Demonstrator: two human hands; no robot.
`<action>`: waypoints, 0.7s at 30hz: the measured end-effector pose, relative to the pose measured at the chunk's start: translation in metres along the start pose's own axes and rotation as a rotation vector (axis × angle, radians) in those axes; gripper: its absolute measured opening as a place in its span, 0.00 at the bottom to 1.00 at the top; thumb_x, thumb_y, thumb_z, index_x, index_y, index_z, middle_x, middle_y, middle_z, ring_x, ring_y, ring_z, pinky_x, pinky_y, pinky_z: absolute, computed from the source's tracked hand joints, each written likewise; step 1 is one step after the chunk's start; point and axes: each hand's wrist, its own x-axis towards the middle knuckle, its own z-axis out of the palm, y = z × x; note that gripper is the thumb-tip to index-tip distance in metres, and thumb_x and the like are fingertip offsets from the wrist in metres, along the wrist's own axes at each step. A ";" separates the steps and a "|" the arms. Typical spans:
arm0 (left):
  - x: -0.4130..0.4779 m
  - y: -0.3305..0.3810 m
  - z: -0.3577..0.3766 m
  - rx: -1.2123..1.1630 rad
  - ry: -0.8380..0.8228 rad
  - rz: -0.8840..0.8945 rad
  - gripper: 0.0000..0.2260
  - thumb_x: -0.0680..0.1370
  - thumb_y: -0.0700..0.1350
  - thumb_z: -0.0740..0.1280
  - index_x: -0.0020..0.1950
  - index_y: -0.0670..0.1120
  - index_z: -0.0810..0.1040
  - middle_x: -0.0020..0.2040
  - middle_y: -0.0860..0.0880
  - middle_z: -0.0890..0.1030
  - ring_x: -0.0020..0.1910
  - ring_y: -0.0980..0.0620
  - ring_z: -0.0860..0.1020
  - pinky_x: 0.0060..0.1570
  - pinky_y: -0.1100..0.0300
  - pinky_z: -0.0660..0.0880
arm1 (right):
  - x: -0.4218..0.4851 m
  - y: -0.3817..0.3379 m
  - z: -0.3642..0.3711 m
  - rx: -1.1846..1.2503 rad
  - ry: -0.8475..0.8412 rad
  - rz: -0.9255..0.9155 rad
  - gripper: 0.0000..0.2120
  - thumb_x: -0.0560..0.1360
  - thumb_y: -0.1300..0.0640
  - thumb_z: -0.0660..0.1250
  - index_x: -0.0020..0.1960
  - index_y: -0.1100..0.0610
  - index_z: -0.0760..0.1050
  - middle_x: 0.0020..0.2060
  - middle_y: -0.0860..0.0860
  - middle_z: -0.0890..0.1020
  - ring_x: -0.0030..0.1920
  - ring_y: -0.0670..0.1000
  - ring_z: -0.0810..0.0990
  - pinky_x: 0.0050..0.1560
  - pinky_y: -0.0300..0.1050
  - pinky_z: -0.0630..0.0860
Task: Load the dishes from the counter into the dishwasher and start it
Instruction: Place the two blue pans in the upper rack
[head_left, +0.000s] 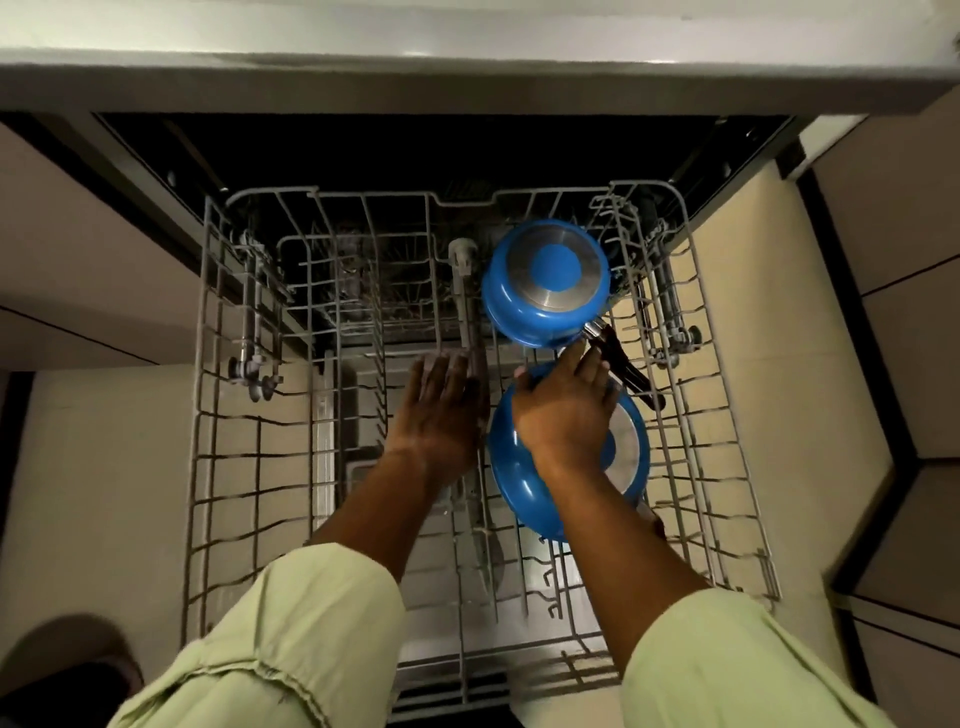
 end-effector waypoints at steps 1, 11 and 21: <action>-0.009 -0.001 0.000 -0.022 0.011 -0.013 0.29 0.85 0.55 0.48 0.81 0.46 0.42 0.80 0.43 0.36 0.79 0.42 0.37 0.75 0.44 0.32 | -0.008 0.000 0.000 -0.017 0.001 -0.027 0.38 0.81 0.44 0.57 0.79 0.64 0.45 0.78 0.63 0.52 0.78 0.61 0.50 0.76 0.59 0.46; -0.125 0.003 -0.016 -0.096 0.051 -0.179 0.27 0.84 0.56 0.52 0.81 0.48 0.52 0.81 0.43 0.43 0.80 0.41 0.41 0.76 0.39 0.38 | -0.116 -0.007 -0.034 -0.024 -0.269 -0.226 0.38 0.81 0.43 0.58 0.79 0.62 0.44 0.79 0.60 0.51 0.79 0.58 0.48 0.77 0.56 0.48; -0.274 -0.016 -0.068 -0.132 0.152 -0.355 0.30 0.83 0.55 0.56 0.82 0.48 0.49 0.81 0.42 0.43 0.80 0.39 0.41 0.76 0.38 0.39 | -0.222 -0.047 -0.115 -0.155 -0.236 -0.546 0.35 0.82 0.47 0.57 0.79 0.60 0.45 0.79 0.58 0.51 0.79 0.58 0.46 0.78 0.56 0.46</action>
